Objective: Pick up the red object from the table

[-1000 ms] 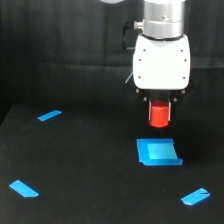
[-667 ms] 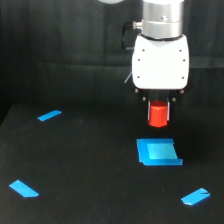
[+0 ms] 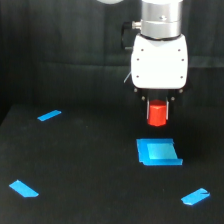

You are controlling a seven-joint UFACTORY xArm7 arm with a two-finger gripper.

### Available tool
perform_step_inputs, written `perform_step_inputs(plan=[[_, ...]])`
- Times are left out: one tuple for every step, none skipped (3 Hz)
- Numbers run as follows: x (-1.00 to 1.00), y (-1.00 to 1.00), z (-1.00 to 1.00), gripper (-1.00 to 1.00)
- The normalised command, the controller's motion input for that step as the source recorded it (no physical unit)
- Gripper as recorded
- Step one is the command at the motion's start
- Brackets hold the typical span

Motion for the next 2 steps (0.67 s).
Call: perform_step_inputs(plan=[[-0.04,0.04,-0.07,-0.93],[-0.03,-0.01,0.08,-0.98]])
